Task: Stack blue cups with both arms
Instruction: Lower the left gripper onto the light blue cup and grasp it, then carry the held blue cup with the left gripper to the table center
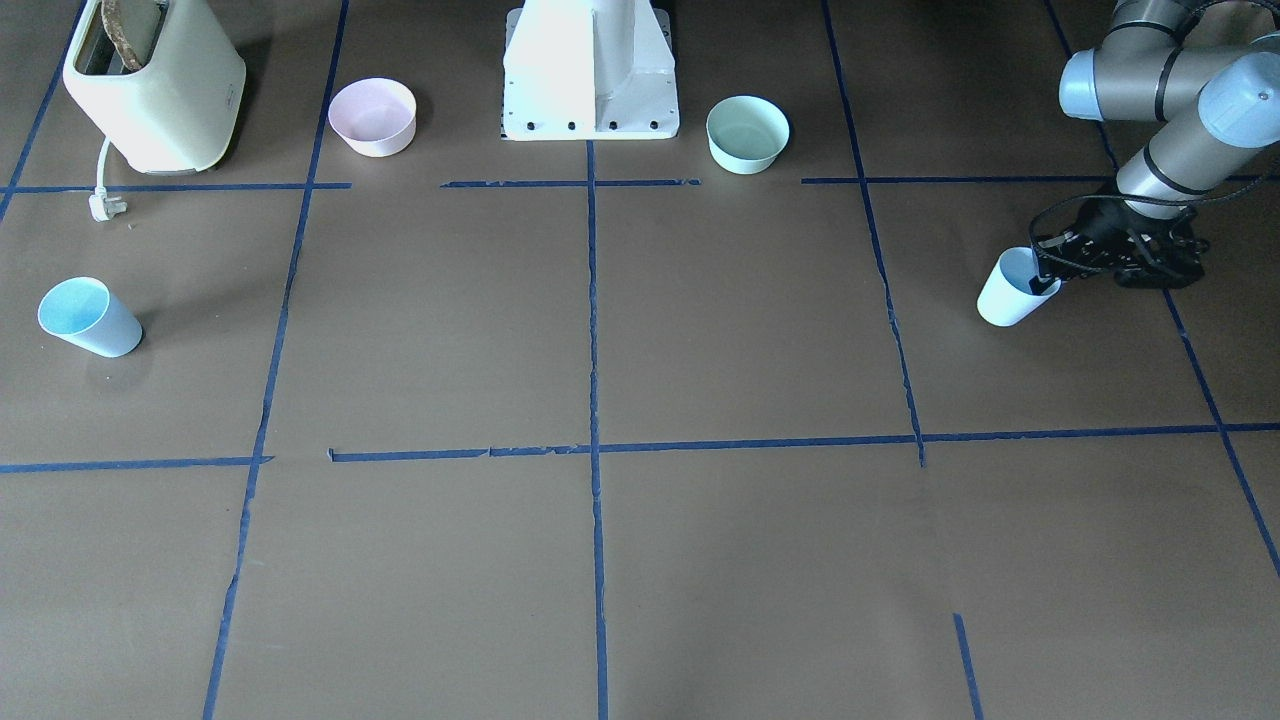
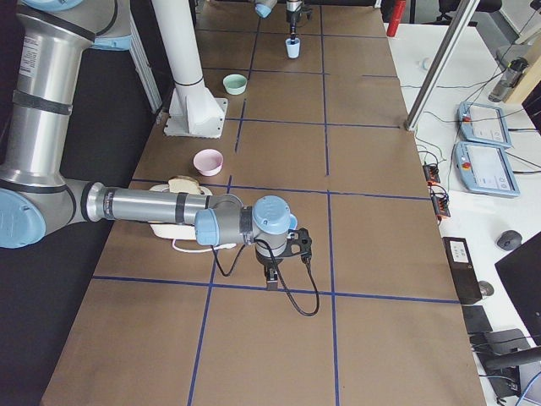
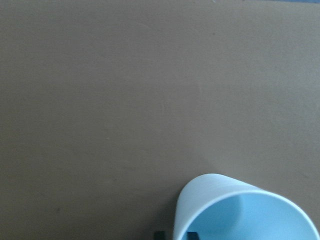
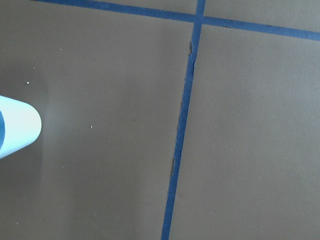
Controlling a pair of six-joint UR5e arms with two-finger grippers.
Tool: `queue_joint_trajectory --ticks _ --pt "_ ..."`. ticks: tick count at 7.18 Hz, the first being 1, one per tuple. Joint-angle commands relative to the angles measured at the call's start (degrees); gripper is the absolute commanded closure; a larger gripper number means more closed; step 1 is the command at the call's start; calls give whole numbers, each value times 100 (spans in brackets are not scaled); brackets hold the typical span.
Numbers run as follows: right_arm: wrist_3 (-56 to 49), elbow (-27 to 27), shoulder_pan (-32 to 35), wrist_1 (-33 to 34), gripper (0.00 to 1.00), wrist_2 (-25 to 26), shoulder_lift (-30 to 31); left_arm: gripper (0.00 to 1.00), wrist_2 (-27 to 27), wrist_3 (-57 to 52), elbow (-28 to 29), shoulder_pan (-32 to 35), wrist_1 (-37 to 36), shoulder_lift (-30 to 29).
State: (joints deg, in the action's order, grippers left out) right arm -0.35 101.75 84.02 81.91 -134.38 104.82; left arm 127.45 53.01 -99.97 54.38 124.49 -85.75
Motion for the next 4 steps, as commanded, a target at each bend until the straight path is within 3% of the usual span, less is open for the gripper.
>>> queue_joint_trajectory --ticks 1,2,4 --pt "9 2 0 0 0 0 3 100 96 218 -425 -94 -1322 -1077" --pt "9 -6 0 0 0 0 3 100 61 427 -488 -382 -2314 -1919" --pt "9 -6 0 9 0 0 3 100 -210 1574 -323 -1389 -3296 -3362"
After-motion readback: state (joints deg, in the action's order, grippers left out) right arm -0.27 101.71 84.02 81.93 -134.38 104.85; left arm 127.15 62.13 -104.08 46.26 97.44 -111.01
